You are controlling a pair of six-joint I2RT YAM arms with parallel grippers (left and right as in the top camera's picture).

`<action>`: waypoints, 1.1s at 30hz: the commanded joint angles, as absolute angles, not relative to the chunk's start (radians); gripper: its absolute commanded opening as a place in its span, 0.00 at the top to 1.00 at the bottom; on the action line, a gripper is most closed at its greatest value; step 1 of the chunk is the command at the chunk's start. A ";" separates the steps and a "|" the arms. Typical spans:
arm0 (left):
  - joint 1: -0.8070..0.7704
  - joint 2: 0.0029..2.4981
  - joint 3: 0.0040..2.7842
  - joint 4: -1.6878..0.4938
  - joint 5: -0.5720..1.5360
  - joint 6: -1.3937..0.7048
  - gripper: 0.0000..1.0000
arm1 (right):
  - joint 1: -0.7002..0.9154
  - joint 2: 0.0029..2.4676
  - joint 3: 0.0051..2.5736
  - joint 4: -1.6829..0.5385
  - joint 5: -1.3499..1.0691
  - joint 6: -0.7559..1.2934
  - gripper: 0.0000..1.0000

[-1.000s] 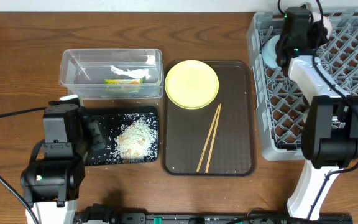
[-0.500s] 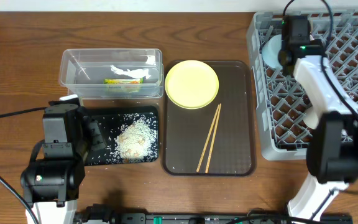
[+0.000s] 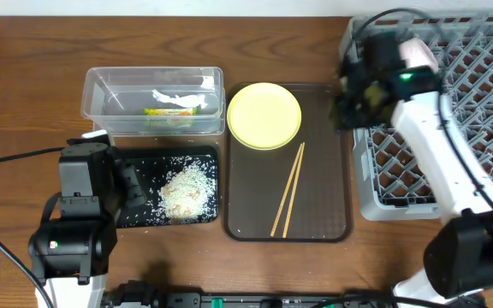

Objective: Sort waste into correct bins and load items into the dishwasher rack
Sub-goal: 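Reach the right gripper to the chopsticks and grasp one chopstick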

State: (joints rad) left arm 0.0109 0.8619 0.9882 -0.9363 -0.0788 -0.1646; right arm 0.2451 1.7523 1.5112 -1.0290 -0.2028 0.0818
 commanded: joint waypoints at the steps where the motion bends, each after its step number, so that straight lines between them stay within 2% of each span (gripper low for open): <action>1: 0.008 0.861 0.985 -0.939 -0.087 -0.178 0.56 | 0.337 1.778 1.434 -1.038 -0.233 0.188 0.60; 4: 0.008 0.862 0.985 -0.942 -0.087 -0.178 0.56 | 0.410 1.780 1.337 -0.999 -0.154 0.304 0.59; 10: 0.008 0.862 0.985 -0.943 -0.087 -0.178 0.55 | 0.508 1.780 1.162 -0.857 -0.149 0.435 0.61; 15: 0.008 0.862 0.985 -0.943 -0.087 -0.178 0.55 | 0.556 1.780 1.053 -0.721 -0.128 0.473 0.62; 23: 0.008 0.862 0.985 -0.949 -0.087 -0.178 0.55 | 0.577 1.780 0.956 -0.638 -0.093 0.528 0.65; 33: 0.008 0.861 0.985 -0.950 -0.087 -0.178 0.55 | 0.567 1.779 0.946 -0.649 -0.056 0.554 0.95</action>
State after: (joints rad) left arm 0.0109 0.8619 0.9882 -0.9436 -0.0788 -0.1646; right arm 0.5621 1.7641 0.9771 -0.6418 -0.0841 0.5369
